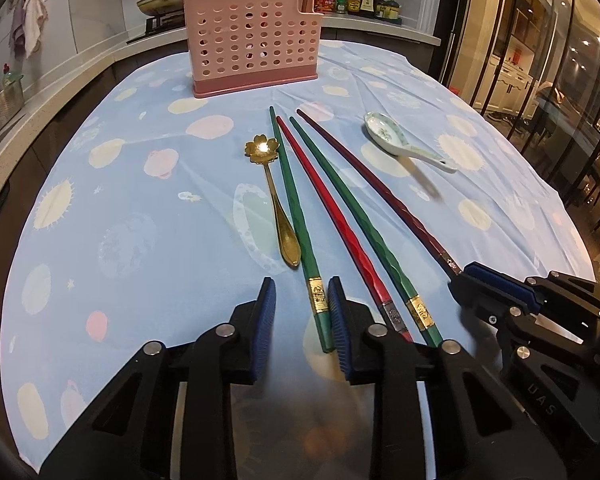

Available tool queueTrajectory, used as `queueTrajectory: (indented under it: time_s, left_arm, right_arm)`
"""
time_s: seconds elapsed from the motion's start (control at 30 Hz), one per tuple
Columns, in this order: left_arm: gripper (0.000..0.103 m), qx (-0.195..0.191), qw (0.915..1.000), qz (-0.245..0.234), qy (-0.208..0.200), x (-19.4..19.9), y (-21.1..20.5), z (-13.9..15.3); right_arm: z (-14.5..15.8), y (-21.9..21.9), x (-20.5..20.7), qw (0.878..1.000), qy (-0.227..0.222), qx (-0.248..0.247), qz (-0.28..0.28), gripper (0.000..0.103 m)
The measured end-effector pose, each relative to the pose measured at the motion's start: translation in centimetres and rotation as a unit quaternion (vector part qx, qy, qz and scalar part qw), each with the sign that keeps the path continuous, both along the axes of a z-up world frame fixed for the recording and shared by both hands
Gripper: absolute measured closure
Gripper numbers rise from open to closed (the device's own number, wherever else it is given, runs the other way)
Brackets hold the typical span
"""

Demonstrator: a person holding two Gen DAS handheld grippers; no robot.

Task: Organize utensils
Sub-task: 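Grasp a dark red chopstick with the right tool while the left tool grasps a green chopstick, then lift both chopsticks and carry them above the pink holder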

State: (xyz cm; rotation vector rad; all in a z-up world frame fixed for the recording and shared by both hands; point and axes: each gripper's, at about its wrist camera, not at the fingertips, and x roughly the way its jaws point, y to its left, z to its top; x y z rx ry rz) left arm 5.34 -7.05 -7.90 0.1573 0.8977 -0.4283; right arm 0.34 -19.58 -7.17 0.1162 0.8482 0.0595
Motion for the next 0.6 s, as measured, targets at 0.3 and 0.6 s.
queueTrajectory:
  time_s: [0.3,0.6]
  left_arm:
    - [0.094,-0.04,0.9989,-0.009,0.024,-0.4,0.8,0.6]
    - [0.094,-0.07,0.9974,-0.004,-0.016,-0.8,2.1,4.7]
  right_arm:
    - [0.9,0.4,-0.8,1.0,-0.01,0.0,0.006,0.096]
    - [5.9,-0.4,-1.5,0.997,-0.07,0.016,0.001,0.096]
